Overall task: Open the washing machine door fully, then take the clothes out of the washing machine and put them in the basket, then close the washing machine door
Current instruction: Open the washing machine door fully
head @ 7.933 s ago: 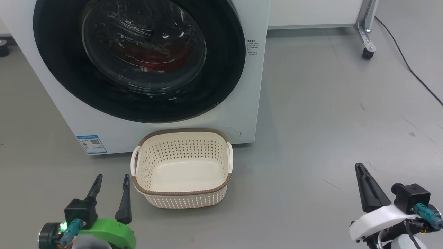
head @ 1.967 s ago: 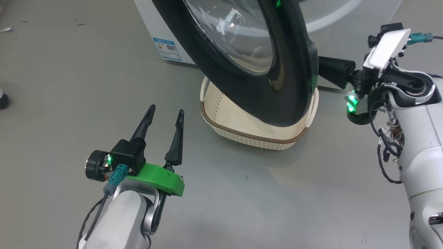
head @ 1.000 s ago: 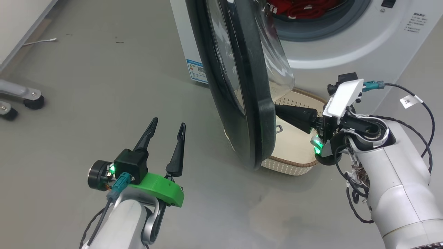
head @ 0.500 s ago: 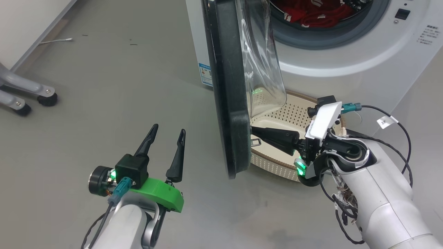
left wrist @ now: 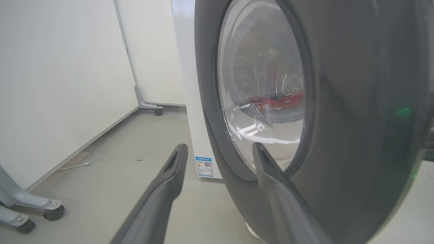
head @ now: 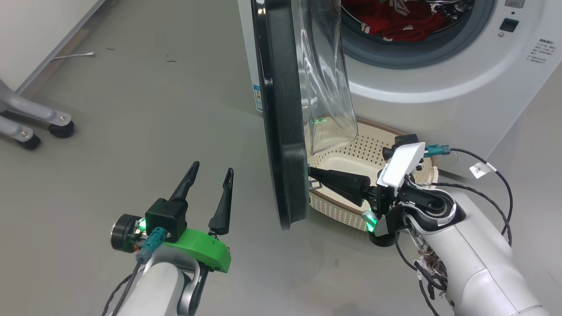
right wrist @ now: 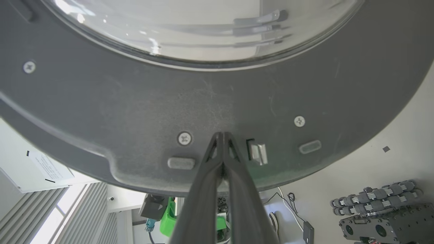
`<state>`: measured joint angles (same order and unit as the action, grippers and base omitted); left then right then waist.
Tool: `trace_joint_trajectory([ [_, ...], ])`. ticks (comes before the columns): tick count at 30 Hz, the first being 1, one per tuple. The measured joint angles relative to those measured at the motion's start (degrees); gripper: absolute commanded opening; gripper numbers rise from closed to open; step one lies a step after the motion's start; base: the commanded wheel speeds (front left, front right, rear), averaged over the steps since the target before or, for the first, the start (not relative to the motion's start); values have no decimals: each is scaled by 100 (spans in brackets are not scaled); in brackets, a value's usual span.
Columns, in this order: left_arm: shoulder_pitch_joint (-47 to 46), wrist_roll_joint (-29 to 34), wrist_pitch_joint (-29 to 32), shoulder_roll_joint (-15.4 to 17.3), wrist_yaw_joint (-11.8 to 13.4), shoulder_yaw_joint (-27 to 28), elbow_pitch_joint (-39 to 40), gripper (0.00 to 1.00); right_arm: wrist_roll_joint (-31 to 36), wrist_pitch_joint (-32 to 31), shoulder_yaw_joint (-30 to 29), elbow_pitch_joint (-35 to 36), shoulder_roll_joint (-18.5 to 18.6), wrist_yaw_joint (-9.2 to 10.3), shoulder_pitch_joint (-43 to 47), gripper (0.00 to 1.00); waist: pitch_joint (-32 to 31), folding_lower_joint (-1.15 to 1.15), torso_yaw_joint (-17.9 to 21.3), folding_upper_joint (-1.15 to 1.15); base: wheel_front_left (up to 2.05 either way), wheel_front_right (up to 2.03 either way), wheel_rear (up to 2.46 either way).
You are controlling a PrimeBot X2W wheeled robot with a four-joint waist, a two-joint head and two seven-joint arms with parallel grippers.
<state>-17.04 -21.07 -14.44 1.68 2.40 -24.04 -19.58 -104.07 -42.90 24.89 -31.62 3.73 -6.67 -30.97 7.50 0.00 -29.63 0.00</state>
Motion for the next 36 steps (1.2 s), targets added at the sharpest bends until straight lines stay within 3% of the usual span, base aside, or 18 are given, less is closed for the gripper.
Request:
trace_joint_trajectory([
  [12,118,92,0,8,32,253,-15,100,-154,650,-209,430,-11,-27,227,0,-67,0,267,0,0,0,0],
  [24,193,108,0,57,40,414,-51,100,335,1846,-1192,1350,166,-29,967,0,-157,0,638,0,0,0,0],
  [25,197,108,0,66,41,434,-52,100,402,1936,-1255,1443,216,-30,1046,4,-162,0,671,0,0,0,0],
  [27,213,109,0,80,41,479,-54,100,615,2151,-1332,1599,301,-30,1212,40,-173,0,736,0,0,0,0],
  [28,219,109,0,83,41,493,-62,100,724,2241,-1355,1664,352,-30,1310,53,-178,0,768,0,0,0,0],
  [29,231,109,0,85,42,512,-69,100,832,2369,-1393,1710,387,-30,1416,93,-184,0,799,0,0,0,0],
  [30,244,109,0,86,42,531,-76,100,947,2491,-1429,1745,419,-30,1531,100,-192,0,830,0,0,0,0],
  [36,322,109,0,99,82,587,-155,100,1568,3279,-1629,1922,538,-30,2142,100,-270,0,990,0,0,0,0],
])
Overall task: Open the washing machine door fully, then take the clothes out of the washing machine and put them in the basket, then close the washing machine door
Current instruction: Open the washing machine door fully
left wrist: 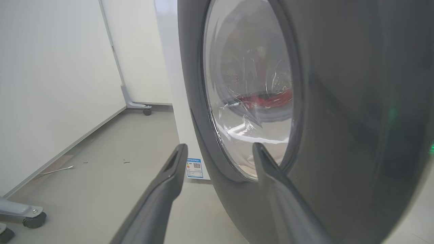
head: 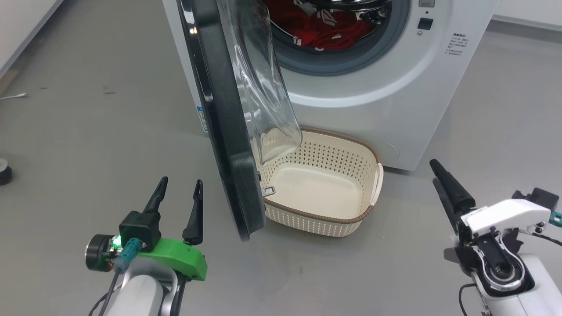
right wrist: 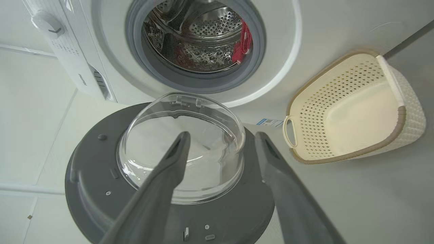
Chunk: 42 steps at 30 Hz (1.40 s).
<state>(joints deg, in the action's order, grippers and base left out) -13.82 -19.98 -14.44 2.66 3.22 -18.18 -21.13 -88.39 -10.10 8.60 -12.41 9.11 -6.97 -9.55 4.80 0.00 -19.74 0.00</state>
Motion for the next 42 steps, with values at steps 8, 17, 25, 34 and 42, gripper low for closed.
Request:
trace_joint_trajectory([
  [8,89,16,0,21,0,78,-35,100,1230,977,25,33,326,0,516,100,-101,0,147,0,0,0,0],
  [17,93,34,0,21,0,126,-57,100,3419,2380,73,1,1214,140,776,100,-152,0,243,0,0,0,0],
  [25,108,43,0,31,-1,153,-83,100,5009,2557,13,187,1675,854,808,100,-233,0,307,0,0,0,0],
  [34,118,88,0,32,-7,208,-88,100,5838,2497,109,660,1366,1177,1125,100,-250,0,323,0,0,0,0],
  [42,121,102,0,32,-8,246,-98,100,6122,2497,214,847,939,1247,1447,100,-256,0,331,0,0,0,0],
])
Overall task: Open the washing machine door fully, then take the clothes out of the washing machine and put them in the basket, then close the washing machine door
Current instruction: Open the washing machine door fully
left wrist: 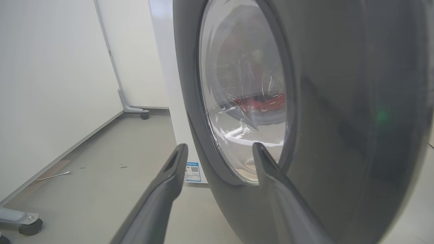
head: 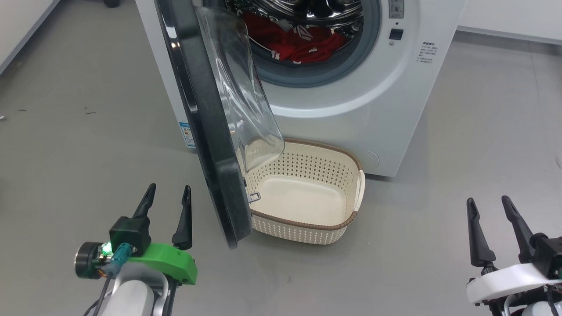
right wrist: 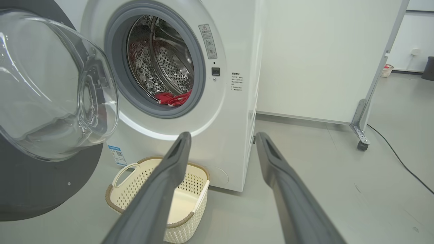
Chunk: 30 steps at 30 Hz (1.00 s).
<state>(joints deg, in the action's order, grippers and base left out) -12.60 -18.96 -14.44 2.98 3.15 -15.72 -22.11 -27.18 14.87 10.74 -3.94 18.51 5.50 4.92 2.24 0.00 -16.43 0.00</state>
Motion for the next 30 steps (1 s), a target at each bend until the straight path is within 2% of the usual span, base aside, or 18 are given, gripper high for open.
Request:
trace_joint_trajectory([
  [9,1,41,0,-1,0,21,-10,100,237,0,124,118,-293,23,172,100,21,0,-13,0,0,0,0],
  [30,1,59,0,-3,-41,77,-91,100,470,0,112,99,-622,22,403,100,-59,0,-13,0,0,0,0],
])
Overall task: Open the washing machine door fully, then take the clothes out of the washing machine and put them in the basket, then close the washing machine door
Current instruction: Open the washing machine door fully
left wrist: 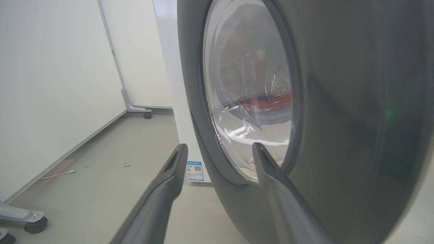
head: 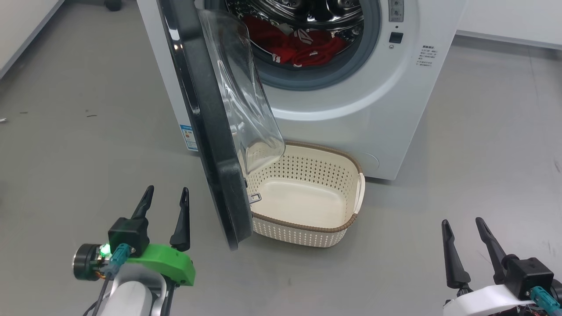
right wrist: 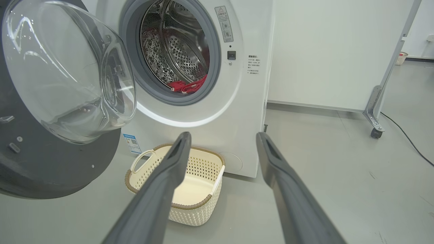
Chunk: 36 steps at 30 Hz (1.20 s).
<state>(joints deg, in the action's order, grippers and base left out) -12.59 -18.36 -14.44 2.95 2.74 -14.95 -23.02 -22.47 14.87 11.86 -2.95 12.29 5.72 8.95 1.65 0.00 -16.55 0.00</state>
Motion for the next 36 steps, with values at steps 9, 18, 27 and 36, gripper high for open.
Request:
trace_joint_trajectory([
  [9,1,24,0,-2,-1,7,-12,69,89,0,8,-10,-114,-57,3,100,-35,0,-17,0,0,0,0],
  [18,19,31,0,-3,-1,14,-78,0,143,0,-15,-32,-174,-112,9,100,-72,0,-25,0,0,0,0],
  [27,33,37,0,-8,8,123,-23,0,154,0,-82,-70,-233,-160,30,100,-103,0,-38,0,0,0,0],
  [36,-17,271,-1,-8,57,279,744,0,200,0,-144,-101,-294,-211,93,100,-114,0,-84,0,0,0,0],
])
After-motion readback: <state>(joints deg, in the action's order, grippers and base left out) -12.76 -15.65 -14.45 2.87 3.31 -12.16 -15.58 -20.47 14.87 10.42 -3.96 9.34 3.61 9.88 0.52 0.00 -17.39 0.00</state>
